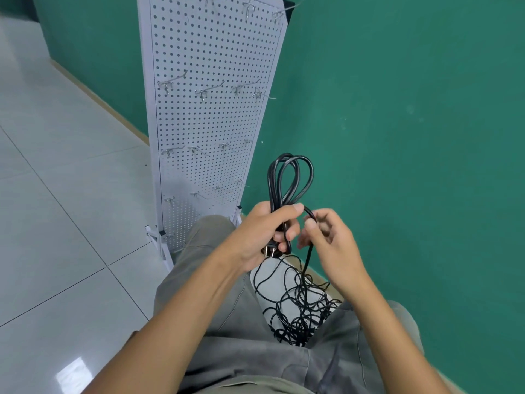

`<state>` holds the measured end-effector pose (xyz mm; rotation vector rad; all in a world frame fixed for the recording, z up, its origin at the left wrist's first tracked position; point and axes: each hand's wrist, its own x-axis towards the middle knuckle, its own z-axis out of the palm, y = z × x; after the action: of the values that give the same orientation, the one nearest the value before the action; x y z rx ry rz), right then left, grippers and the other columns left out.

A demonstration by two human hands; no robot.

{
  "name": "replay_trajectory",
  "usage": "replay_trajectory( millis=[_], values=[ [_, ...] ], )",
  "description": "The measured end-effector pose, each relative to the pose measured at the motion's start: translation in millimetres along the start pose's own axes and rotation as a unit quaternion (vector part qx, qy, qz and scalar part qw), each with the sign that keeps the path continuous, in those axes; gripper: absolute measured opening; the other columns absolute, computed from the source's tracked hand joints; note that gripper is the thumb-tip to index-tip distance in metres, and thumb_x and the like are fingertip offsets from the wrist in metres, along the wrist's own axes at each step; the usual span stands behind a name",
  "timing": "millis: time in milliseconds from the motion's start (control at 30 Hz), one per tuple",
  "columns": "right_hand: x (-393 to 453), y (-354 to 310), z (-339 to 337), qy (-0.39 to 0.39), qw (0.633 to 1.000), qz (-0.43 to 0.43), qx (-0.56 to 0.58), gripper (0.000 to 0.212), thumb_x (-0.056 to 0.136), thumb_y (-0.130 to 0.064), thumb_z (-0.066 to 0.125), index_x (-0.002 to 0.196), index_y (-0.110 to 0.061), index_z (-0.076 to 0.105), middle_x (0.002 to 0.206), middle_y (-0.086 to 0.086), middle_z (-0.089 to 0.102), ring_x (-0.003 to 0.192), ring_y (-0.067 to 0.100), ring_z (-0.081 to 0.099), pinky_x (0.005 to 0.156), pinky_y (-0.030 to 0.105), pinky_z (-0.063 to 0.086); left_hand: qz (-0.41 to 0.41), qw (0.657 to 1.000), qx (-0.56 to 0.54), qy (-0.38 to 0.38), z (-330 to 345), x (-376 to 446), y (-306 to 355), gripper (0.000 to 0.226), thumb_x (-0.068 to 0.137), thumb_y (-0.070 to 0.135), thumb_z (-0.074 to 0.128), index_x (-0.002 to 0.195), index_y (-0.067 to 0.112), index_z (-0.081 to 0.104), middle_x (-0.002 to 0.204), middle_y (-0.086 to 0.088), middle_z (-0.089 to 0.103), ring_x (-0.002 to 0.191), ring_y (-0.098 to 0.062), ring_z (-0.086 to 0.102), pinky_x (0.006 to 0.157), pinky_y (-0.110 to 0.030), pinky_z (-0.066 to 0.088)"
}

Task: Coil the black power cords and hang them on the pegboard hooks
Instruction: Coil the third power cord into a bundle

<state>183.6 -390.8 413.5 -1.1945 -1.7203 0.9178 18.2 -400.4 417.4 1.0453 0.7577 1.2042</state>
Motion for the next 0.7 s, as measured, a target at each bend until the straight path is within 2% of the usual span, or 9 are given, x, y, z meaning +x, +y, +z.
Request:
replay_trajectory(
  millis=[100, 267, 367, 467, 600, 700],
  values=[
    [-10, 27, -1, -0.027, 0.998, 0.052, -0.002, 0.008, 0.105, -0.014, 0.054, 0.103, -0.008, 0.058, 0.082, 0.009, 0.072, 0.078, 0.014, 0.067, 0.082, 0.024, 0.051, -0.011, 0.999, -0.004, 0.030, -7, 2, -1, 0.045, 0.104, 0.016, 0.051, 0.059, 0.014, 0.048, 0.054, 0.000, 0.047, 0.048, -0.011, 0.033, 0.047, -0.021, 0.037],
    [-17, 41, -3, 0.034, 0.990, 0.103, 0.086, 0.012, 0.099, -0.005, 0.061, 0.089, -0.002, 0.065, 0.072, 0.007, 0.068, 0.065, 0.018, 0.058, 0.072, 0.034, 0.050, -0.029, 0.998, 0.011, 0.056, -8, 4, -6, 0.043, 0.105, 0.016, 0.048, 0.063, 0.013, 0.048, 0.057, -0.001, 0.049, 0.051, -0.014, 0.042, 0.053, -0.024, 0.041],
    [-16, 27, -3, 0.055, 0.983, 0.105, 0.140, 0.012, 0.100, -0.006, 0.059, 0.089, -0.002, 0.063, 0.073, 0.007, 0.066, 0.063, 0.017, 0.056, 0.070, 0.033, 0.050, -0.031, 0.995, 0.057, 0.077, -10, 7, -14, 0.049, 0.106, 0.031, 0.054, 0.060, 0.013, 0.054, 0.060, -0.004, 0.051, 0.055, -0.019, 0.048, 0.062, -0.032, 0.043],
    [-12, 5, -2, 0.077, 0.976, 0.087, 0.186, 0.012, 0.101, -0.008, 0.056, 0.093, -0.002, 0.062, 0.076, 0.006, 0.066, 0.068, 0.018, 0.061, 0.075, 0.037, 0.055, -0.043, 0.992, 0.100, 0.060, -2, 7, -25, 0.054, 0.104, 0.048, 0.054, 0.062, 0.014, 0.059, 0.061, -0.005, 0.055, 0.059, -0.021, 0.053, 0.067, -0.036, 0.042],
    [-4, -22, -2, 0.089, 0.969, 0.077, 0.218, 0.016, 0.102, -0.012, 0.058, 0.092, -0.003, 0.066, 0.097, 0.006, 0.072, 0.095, 0.016, 0.072, 0.093, 0.039, 0.059, -0.050, 0.998, 0.036, 0.020, 8, 7, -34, 0.037, 0.105, 0.043, 0.051, 0.081, 0.017, 0.063, 0.073, -0.002, 0.057, 0.068, -0.019, 0.053, 0.065, -0.026, 0.048],
    [1, -32, 1, 0.091, 0.963, 0.086, 0.239, 0.016, 0.101, -0.014, 0.059, 0.090, -0.004, 0.065, 0.123, 0.008, 0.068, 0.097, 0.009, 0.072, 0.097, 0.035, 0.057, -0.036, 0.999, 0.005, 0.012, 4, 9, -35, 0.036, 0.097, 0.054, 0.061, 0.098, 0.018, 0.067, 0.092, -0.002, 0.059, 0.089, -0.019, 0.054, 0.084, -0.036, 0.050]
  ],
)
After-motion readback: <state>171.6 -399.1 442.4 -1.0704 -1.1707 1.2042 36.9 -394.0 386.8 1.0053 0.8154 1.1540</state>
